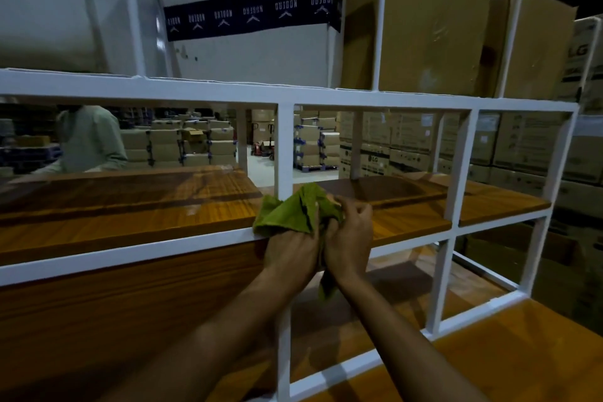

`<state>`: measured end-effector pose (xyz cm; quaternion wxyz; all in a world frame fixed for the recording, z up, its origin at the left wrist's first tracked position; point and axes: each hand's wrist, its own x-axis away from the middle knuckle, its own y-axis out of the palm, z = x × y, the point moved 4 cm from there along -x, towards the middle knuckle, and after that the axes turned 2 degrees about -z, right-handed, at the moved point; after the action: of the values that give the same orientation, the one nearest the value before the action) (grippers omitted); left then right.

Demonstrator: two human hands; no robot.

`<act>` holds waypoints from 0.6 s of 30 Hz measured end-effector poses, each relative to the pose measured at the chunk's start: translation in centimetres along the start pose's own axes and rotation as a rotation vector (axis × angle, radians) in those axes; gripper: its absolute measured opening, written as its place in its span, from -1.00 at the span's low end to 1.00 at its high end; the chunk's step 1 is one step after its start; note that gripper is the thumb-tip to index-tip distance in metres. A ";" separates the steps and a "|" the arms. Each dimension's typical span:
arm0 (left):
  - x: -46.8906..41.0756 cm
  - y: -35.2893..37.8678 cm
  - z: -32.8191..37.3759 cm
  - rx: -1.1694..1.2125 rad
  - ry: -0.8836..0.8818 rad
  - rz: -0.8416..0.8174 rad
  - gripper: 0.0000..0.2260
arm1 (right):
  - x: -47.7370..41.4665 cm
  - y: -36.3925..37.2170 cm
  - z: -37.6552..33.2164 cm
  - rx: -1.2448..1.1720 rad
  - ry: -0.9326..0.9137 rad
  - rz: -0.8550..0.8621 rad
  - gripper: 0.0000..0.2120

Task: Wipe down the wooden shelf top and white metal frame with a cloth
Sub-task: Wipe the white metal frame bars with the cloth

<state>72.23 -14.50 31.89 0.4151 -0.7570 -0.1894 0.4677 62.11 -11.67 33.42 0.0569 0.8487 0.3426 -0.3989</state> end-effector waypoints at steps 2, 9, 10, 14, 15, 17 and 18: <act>-0.5 -0.6 1.5 -0.028 -0.015 -0.025 -0.29 | -1.4 -1.4 0.4 0.078 -0.117 0.045 -0.69; -0.7 4.2 2.9 0.211 -0.077 -0.272 -0.68 | -0.3 -0.1 6.7 0.401 -0.511 -0.632 -0.81; -0.6 4.6 2.9 0.212 -0.079 -0.287 -0.67 | 0.1 -0.1 7.4 0.339 -0.474 -0.683 -0.74; -0.8 5.0 3.3 0.209 -0.143 -0.241 -0.61 | -0.3 0.5 8.7 0.281 -0.504 -0.788 -0.52; -0.9 5.1 3.2 0.183 -0.169 -0.247 -0.59 | -0.6 0.6 8.5 0.300 -0.509 -0.820 -0.48; -1.3 5.3 3.0 0.140 -0.220 -0.266 -0.59 | -1.2 0.6 8.2 0.316 -0.515 -0.893 -0.41; -1.6 5.4 2.9 0.122 -0.229 -0.287 -0.60 | -1.4 0.6 8.1 0.320 -0.523 -0.919 -0.38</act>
<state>68.41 -17.39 27.76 0.4983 -0.6375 -0.3128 0.4974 56.67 -15.88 28.82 -0.1693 0.4824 0.5874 -0.6274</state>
